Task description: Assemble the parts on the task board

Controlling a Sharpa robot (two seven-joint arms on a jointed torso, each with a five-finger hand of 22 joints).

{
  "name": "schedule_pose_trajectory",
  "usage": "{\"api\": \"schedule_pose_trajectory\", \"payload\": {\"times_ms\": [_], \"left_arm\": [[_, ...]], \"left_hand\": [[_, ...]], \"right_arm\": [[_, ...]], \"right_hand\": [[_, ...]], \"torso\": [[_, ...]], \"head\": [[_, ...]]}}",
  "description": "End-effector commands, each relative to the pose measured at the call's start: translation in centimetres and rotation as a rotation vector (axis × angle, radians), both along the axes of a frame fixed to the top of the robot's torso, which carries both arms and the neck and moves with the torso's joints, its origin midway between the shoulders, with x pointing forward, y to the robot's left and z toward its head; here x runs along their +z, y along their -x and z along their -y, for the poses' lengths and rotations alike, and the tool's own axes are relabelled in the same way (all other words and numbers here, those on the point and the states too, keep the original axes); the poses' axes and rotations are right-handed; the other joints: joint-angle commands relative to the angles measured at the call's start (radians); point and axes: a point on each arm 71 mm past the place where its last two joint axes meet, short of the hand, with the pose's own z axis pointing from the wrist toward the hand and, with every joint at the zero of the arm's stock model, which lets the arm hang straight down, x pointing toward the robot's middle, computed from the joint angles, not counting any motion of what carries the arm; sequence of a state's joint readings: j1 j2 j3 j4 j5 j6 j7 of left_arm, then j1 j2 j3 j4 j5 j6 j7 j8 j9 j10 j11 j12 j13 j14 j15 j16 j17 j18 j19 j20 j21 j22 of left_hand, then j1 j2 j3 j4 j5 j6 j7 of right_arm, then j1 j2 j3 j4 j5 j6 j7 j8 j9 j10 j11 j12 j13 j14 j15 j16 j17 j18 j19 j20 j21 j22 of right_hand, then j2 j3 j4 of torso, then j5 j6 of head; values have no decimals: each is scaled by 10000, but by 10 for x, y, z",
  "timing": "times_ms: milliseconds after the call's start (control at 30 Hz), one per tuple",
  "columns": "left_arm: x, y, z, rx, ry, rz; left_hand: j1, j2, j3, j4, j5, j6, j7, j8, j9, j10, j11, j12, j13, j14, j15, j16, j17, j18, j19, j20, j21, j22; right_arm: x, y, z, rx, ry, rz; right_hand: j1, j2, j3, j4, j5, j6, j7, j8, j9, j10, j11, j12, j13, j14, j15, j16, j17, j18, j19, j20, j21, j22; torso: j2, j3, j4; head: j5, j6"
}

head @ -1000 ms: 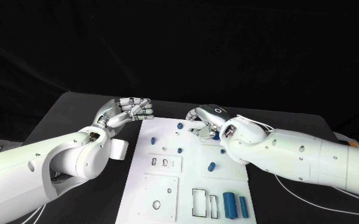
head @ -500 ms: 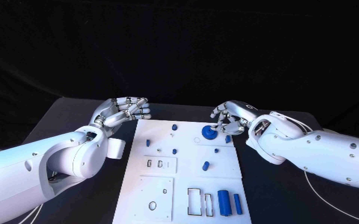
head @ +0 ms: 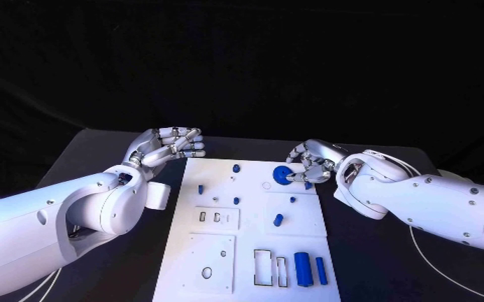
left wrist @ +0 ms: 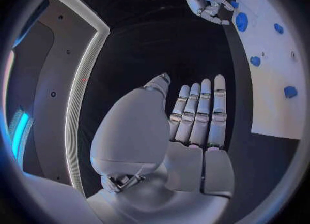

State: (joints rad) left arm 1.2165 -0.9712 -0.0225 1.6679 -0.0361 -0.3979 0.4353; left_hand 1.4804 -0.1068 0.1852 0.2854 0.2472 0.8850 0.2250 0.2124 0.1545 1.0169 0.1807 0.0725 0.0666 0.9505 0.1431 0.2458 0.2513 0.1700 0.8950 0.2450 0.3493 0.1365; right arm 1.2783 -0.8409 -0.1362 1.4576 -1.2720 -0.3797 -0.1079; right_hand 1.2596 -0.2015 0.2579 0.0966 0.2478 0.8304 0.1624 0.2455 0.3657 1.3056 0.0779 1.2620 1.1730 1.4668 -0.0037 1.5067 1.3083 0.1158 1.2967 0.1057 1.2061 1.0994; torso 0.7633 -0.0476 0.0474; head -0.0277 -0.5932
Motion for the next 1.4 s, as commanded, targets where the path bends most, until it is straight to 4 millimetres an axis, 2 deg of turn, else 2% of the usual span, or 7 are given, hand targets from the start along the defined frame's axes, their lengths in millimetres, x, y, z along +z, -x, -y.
{"api": "schedule_pose_trajectory", "payload": {"times_ms": [33,167,400,800,1000,1200,1400], "left_arm": [[1,1,3,-244,118,31],[1,0,3,-229,113,32],[1,0,2,-223,109,26],[1,0,2,-230,108,15],[1,0,2,-225,103,7],[1,1,2,-268,123,18],[1,1,2,-310,147,38]], "left_hand": [[-15,-90,66,19,-66,27,1,-52,-13,-81,0,-57,-11,30,-16,-26,12,131,-5,-5,-1,4],[-16,-91,67,19,-66,27,1,-53,-13,-82,-2,-57,-11,35,-18,-25,16,132,4,-6,6,6],[-17,-91,68,18,-65,28,0,-53,-13,-83,-2,-57,-10,38,-19,-25,20,132,11,-7,12,8],[-17,-91,68,18,-65,28,0,-53,-13,-83,-2,-57,-10,38,-19,-25,20,132,11,-7,12,8],[-17,-91,68,18,-65,28,0,-53,-13,-83,-2,-57,-10,38,-19,-25,20,132,11,-7,12,8],[-17,-91,68,18,-65,28,0,-53,-13,-83,-2,-57,-10,38,-19,-25,20,132,11,-7,12,8],[-19,-89,76,15,-63,30,0,-55,-14,-88,-2,-58,-9,43,-21,-30,34,131,31,-10,30,13]], "right_arm": [[-6,-1,-2,59,288,-441],[-9,-4,-5,22,398,-410],[-11,-8,-7,-61,464,-350],[-13,-10,-9,-132,456,-293],[-14,-10,-8,-184,546,-305],[-16,-10,-8,-166,622,-399],[-16,-9,-10,-74,773,-347]], "right_hand": [[117,22,-67,27,-12,-72,27,47,20,155,18,325,386,654,87,102,582,-143,146,36,141,175],[163,75,-101,74,-46,-87,40,83,35,382,33,694,826,736,106,236,1019,-201,308,53,361,475],[223,156,-91,125,-56,-92,54,134,53,783,52,1214,1469,827,130,379,1501,-282,536,74,681,897],[220,249,-34,207,65,-67,67,191,68,1096,69,1605,1958,873,153,456,1765,-336,681,98,908,1203],[288,296,37,190,87,-34,63,218,75,1158,67,1682,2060,886,155,475,1841,-351,717,102,969,1287],[556,421,421,30,-270,33,70,260,67,1276,70,1829,2262,903,161,502,1942,-382,791,109,1104,1484],[686,427,778,-126,-240,137,72,290,50,1391,69,1946,2427,915,164,519,2011,-401,833,114,1183,1607]], "torso": [[28,9,36],[50,24,47],[36,22,42],[30,16,54],[33,17,41],[23,22,36],[24,15,37]], "head": [[1,0],[-17,1],[-3,-52],[-13,-88],[11,-56],[27,-50],[8,-71]]}}
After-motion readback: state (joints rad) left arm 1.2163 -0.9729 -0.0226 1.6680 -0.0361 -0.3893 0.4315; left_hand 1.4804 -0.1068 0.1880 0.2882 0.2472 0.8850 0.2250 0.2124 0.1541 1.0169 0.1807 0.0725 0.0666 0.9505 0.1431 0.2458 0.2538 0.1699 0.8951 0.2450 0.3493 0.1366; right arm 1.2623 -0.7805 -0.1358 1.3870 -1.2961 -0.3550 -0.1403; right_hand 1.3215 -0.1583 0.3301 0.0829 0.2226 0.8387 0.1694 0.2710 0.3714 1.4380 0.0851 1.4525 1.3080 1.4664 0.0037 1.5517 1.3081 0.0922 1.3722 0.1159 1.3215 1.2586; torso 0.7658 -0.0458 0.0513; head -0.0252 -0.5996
